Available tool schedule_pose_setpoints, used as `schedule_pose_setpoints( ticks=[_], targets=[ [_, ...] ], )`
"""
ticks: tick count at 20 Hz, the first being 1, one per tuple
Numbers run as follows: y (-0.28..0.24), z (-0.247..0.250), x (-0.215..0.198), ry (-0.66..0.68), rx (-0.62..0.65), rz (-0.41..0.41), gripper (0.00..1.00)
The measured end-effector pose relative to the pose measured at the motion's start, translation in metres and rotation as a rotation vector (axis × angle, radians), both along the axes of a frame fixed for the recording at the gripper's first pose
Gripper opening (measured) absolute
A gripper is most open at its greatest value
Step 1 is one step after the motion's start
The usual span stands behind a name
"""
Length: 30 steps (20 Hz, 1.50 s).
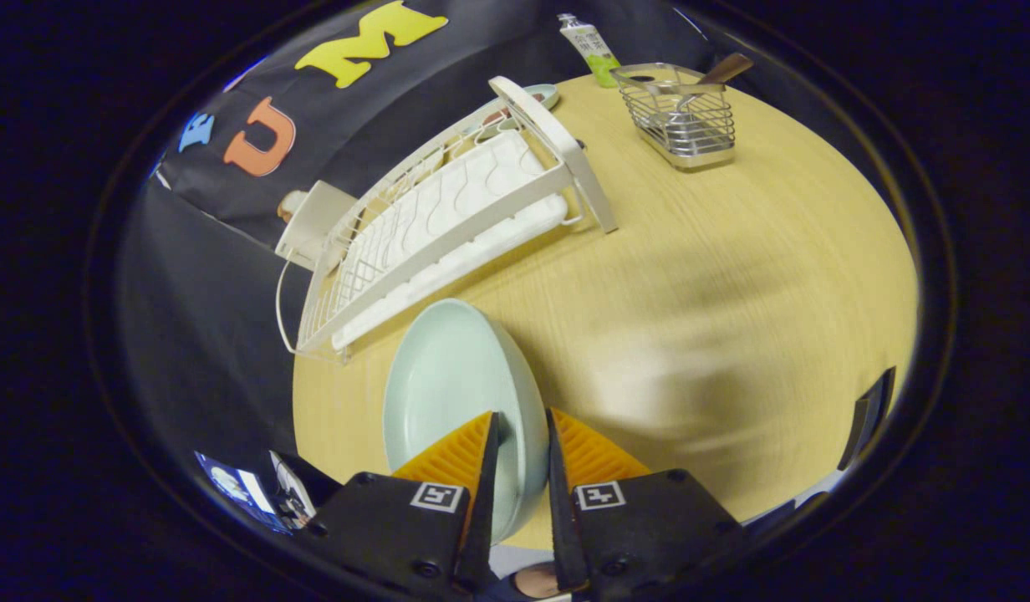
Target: Take the plate from the dish rack, then take the spoon from the basket and place it into the plate.
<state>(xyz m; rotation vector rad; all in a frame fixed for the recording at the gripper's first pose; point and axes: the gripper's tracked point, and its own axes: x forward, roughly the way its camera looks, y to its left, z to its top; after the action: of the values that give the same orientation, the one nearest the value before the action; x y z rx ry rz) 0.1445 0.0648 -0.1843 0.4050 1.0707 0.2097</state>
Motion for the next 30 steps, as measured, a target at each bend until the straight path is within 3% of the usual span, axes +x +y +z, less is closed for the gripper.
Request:
schedule_pose_setpoints(
  ticks=[3,5,7,10,16,19,23,30],
  targets=[
    [-0.014,0.001,0.003,-0.041,-0.065,-0.013,0.35],
    [-0.016,0.008,0.002,-0.070,-0.069,0.007,0.41],
    [-0.027,0.021,0.006,-0.136,-0.098,0.019,0.56],
    [-0.063,0.037,0.021,-0.266,-0.244,-0.035,0.76],
    [-0.117,0.084,0.036,-0.593,-0.519,-0.162,0.87],
    [-0.126,0.102,0.040,-0.693,-0.494,-0.194,1.00],
    [-0.161,0.119,0.062,-0.815,-0.478,-0.287,1.00],
    [-0.210,0.112,0.131,-0.850,-0.409,-0.315,1.00]
  ],
)
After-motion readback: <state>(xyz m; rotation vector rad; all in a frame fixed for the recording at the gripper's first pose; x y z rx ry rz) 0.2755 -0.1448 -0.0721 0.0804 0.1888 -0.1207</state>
